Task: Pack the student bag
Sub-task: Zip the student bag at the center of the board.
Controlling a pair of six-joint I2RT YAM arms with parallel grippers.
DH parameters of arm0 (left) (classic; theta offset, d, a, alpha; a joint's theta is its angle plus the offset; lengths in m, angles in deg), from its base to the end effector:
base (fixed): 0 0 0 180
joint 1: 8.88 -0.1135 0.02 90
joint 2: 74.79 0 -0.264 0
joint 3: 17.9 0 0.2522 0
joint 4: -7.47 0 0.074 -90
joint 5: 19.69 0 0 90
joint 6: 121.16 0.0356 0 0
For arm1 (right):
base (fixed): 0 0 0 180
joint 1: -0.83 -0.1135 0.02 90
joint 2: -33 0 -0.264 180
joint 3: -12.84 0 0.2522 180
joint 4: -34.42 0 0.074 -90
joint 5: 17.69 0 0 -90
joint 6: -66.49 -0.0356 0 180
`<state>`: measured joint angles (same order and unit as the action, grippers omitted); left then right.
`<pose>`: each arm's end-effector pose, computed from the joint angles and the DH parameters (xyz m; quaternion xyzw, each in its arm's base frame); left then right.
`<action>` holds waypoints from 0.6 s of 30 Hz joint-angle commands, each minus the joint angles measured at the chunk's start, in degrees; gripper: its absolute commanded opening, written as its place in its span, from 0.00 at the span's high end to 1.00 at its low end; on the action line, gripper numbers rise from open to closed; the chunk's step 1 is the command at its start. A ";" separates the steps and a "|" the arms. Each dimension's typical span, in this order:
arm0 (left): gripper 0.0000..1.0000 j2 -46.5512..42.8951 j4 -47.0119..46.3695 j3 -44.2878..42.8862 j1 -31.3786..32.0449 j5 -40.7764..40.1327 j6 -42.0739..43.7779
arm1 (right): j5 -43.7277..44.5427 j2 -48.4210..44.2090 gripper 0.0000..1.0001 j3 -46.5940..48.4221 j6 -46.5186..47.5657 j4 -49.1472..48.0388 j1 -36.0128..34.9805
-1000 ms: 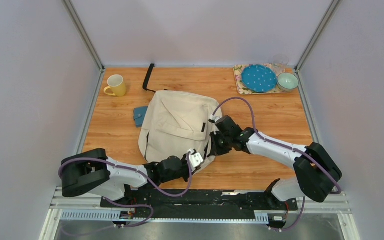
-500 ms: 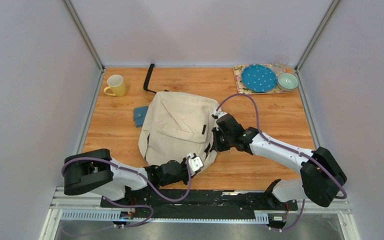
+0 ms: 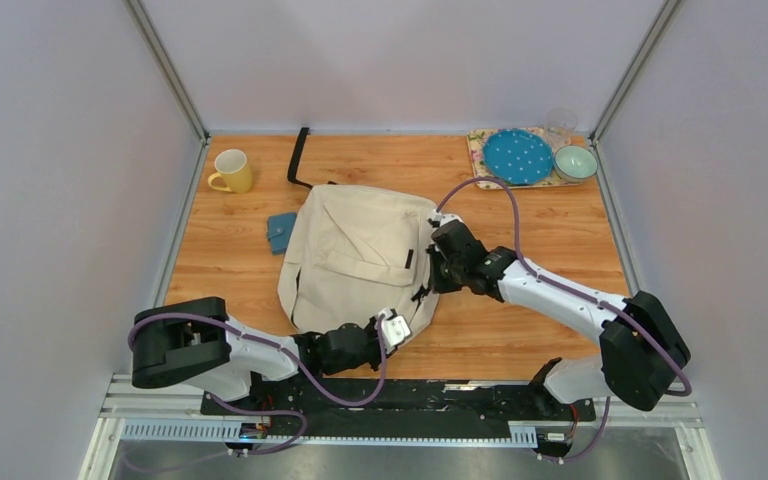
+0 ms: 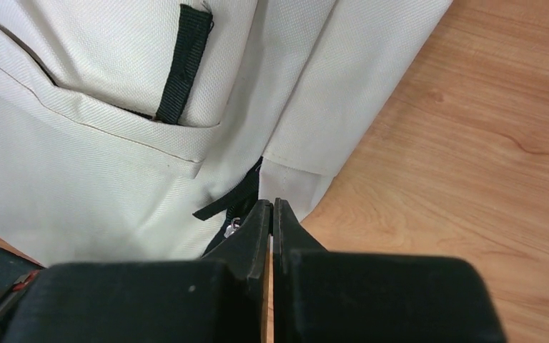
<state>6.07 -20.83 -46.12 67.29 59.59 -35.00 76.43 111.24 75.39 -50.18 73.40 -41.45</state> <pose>0.0615 -0.2221 0.1288 0.4528 0.7053 -0.2869 0.4639 0.2032 0.1813 0.2144 -0.1185 0.9449 0.1434 0.2694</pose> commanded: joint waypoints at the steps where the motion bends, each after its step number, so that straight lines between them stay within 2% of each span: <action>1: 1.00 0.70 13.67 1.90 3.38 9.14 -2.93 | 16.27 -2.30 1.00 5.35 1.19 -9.66 5.02; 6: 1.00 1.67 14.99 -2.58 3.47 8.44 -1.88 | 17.67 -5.81 1.00 0.44 -0.13 -8.95 5.19; 9: 0.86 3.25 15.78 -8.46 3.38 8.53 -0.47 | 17.15 -9.41 1.00 -2.73 -0.39 -7.90 6.51; 11: 0.81 5.35 16.40 -13.74 3.29 9.48 0.14 | 16.53 -12.22 1.00 -4.05 -0.65 -7.11 6.77; 12: 0.72 5.97 16.75 -15.32 3.21 9.84 0.32 | 16.45 -13.10 1.00 -5.36 -0.83 -6.76 6.77; 13: 0.53 6.67 17.27 -18.56 3.20 9.84 0.32 | 16.45 -14.24 1.00 -5.99 -0.83 -6.49 6.86; 14: 0.44 7.72 18.32 -20.24 3.12 9.06 0.23 | 16.62 -16.08 1.00 -6.51 -0.92 -5.80 7.04; 15: 0.26 8.17 20.94 -21.82 2.59 8.44 -0.20 | 16.80 -17.06 0.92 -7.13 -1.18 -5.35 7.21; 16: 0.24 8.17 22.19 -24.02 2.07 8.00 -0.82 | 16.71 -18.02 0.69 -7.74 -1.36 -4.65 7.56; 18: 0.23 7.12 25.00 -24.91 -0.56 8.35 -3.89 | 17.32 -21.45 0.48 -8.63 -2.15 -2.54 8.62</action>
<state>14.09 -3.47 -67.04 69.41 65.49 -35.17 88.32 95.19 67.98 -51.73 71.49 -34.48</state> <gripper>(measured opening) 0.753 0.357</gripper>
